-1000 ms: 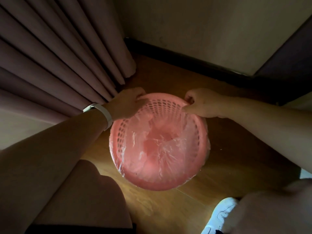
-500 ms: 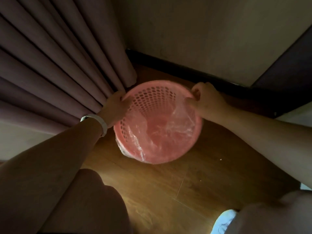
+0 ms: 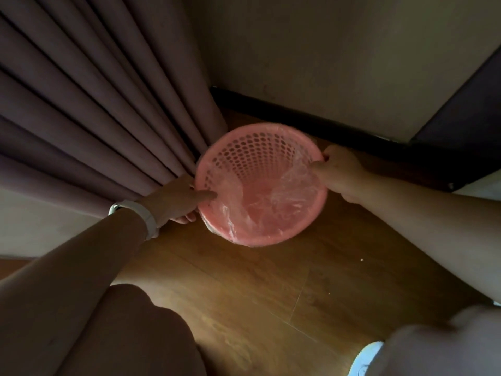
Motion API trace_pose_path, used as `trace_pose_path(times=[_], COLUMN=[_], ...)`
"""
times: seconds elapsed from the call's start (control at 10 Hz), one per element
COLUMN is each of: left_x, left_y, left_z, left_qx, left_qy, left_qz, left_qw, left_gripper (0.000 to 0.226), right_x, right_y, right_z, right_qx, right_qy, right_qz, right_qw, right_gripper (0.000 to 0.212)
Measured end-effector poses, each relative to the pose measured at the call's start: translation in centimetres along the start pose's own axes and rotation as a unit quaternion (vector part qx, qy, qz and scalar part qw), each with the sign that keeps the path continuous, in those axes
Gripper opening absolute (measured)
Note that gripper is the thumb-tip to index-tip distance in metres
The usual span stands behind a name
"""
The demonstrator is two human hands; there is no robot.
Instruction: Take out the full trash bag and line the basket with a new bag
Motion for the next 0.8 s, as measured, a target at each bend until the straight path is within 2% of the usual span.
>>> trace_pose_path(times=[0.1,0.2,0.3,0.4,0.5,0.6,0.7,0.8], left_x=[0.4,0.1,-1.5,-1.9,-1.7,-2.1,-3.9,-6.0], left_y=[-1.1,-3.1,-4.5,-4.5,-4.1,-3.7,-3.9,-5.3], left_z=[0.4,1.2,2.3,3.9,4.7,4.4,2.0,-1.5], left_qx=[0.026,0.088,0.109,0.112,0.106,0.114,0.135,0.188], left_qy=[0.001,-0.052,-0.174,-0.194,-0.182,-0.189,-0.197,-0.201], left_qz=[-0.034,-0.049,-0.033,-0.059,-0.089,-0.034,0.036,0.101], left_qw=[0.999,0.994,0.978,0.973,0.973,0.975,0.97,0.956], left_gripper=[0.037,0.038,0.034,0.033,0.031,0.035,0.051,0.047], right_x=[0.0,0.1,0.7,1.3,1.2,-0.3,-3.1,-5.5], right_y=[-0.6,-1.4,-1.7,-1.2,-1.4,-0.8,1.8,6.1], right_z=[0.2,0.5,0.7,1.0,1.3,0.8,-0.7,-3.6], right_qx=[0.032,0.068,0.094,0.098,0.119,0.097,0.022,-0.08], right_qy=[-0.014,-0.015,0.006,0.026,0.027,0.011,-0.033,-0.031], right_qz=[0.032,0.056,0.093,0.116,0.115,0.005,-0.102,-0.193], right_qw=[0.999,0.996,0.991,0.988,0.986,0.995,0.994,0.977], right_gripper=[0.021,0.028,0.024,0.012,0.017,0.03,0.043,0.051])
Point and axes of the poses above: each hand's wrist, its own z-axis towards the middle knuckle, its own x-axis out of the palm, y = z × x, the point moved 8 cm from there along z, towards the middle knuckle, and after that the axes turned 8 degrees about -y, right-handed, at the moved point
